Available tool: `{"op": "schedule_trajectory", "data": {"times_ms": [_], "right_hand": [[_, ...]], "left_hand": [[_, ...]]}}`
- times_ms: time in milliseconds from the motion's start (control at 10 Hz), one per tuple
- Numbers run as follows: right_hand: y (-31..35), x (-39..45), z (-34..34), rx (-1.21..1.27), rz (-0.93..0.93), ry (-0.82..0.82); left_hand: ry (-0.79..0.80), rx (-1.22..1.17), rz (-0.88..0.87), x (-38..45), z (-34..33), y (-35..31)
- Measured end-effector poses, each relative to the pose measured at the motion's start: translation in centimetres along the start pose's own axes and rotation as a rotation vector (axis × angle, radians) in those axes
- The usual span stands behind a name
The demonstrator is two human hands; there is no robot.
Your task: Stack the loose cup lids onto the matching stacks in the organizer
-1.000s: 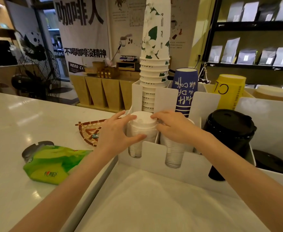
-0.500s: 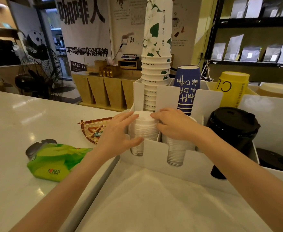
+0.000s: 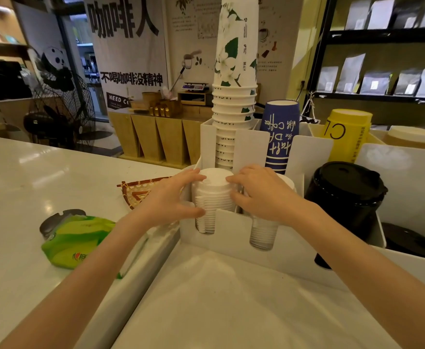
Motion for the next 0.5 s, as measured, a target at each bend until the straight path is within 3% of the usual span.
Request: {"op": "schedule_trajectory", "data": {"times_ms": [200,300,400,500], "right_hand": [[0.4,-0.4,-0.2,-0.122,0.051,-0.06],[0.2,-0.4,-0.3,-0.156,0.05,-0.016],[0.3,-1.2,0.9,0.074,0.018,0.008],[0.4,-3.8,4.3,0.398,0.004,-0.188]], "left_hand": [[-0.035,0.029,-0.01,-0.1,-0.7,-0.2],[-0.015,0.122,-0.014,0.1,-0.5,-0.7],[0.049,0.259,-0.008,0.4,0.2,-2.2],[0.195,0.385,0.073,1.5,1.4,-4.0]]}}
Point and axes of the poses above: each hand's wrist, its own x-axis towards the middle knuckle, its own z-axis out of the back of the hand, y = z × x, the point moved 4 cm from there along x, towards the middle knuckle, and after that the axes turned 5 degrees about z, right-handed, at the moved point
